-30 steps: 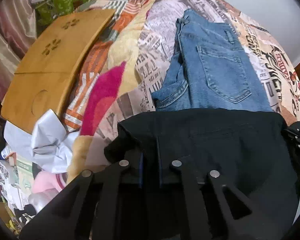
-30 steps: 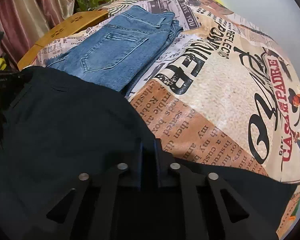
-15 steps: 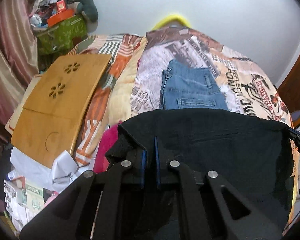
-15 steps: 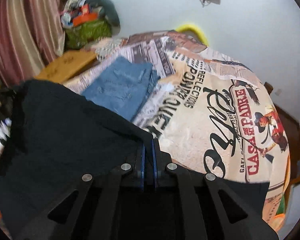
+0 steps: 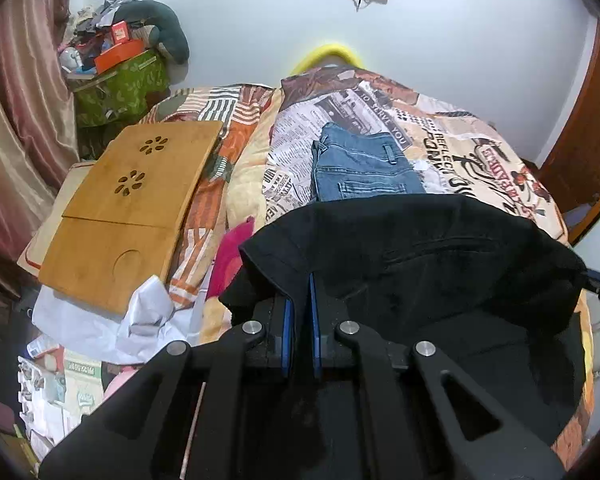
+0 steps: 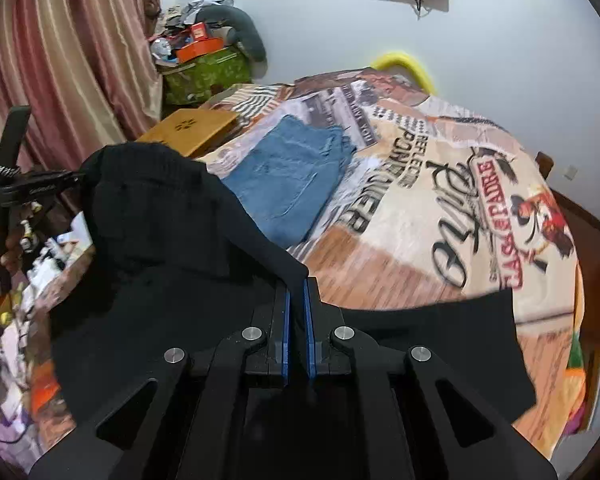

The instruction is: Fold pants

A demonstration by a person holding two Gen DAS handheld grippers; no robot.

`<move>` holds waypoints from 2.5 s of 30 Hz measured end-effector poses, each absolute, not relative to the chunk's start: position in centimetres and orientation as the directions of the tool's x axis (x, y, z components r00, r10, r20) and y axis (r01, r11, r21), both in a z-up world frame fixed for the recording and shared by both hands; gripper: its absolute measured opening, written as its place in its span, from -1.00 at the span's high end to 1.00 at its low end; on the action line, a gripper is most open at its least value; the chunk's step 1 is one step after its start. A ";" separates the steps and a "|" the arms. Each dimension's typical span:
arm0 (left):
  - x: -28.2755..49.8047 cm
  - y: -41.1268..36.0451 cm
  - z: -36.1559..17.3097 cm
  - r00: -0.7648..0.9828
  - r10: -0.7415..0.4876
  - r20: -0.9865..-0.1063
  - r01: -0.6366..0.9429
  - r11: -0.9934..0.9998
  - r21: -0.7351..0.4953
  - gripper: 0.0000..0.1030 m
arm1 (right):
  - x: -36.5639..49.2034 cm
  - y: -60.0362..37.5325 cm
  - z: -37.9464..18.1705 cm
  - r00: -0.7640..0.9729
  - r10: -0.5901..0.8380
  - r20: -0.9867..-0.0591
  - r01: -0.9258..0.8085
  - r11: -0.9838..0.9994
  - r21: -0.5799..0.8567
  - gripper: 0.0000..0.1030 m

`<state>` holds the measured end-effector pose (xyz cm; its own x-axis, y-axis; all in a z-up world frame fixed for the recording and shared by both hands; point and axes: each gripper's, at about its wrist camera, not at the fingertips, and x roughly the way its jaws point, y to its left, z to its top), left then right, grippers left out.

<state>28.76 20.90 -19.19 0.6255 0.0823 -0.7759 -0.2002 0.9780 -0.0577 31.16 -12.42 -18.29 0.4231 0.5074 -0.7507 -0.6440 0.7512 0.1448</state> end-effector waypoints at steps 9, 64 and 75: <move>22.4 20.4 -19.6 0.618 0.111 -0.778 -0.207 0.978 -0.025 0.85 | 24.8 -12.8 -19.0 0.391 0.505 -0.769 -0.658 0.738 0.150 0.89; 26.8 11.6 -20.6 0.585 0.109 -0.804 -0.147 0.989 0.028 -0.42 | 30.8 -19.8 -20.3 0.498 0.360 -0.789 -0.437 0.890 0.131 0.13; 33.5 10.4 -24.6 0.528 0.093 -0.844 -0.107 0.993 0.043 -0.42 | 40.3 -18.2 -27.4 0.383 0.344 -0.857 -0.375 0.906 0.196 0.13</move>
<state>33.45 10.38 -24.59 0.5278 0.0935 -0.8442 -0.1074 0.9933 0.0429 40.35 -18.18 -27.44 0.3831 0.3438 -0.8574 -0.3754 0.9060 0.1955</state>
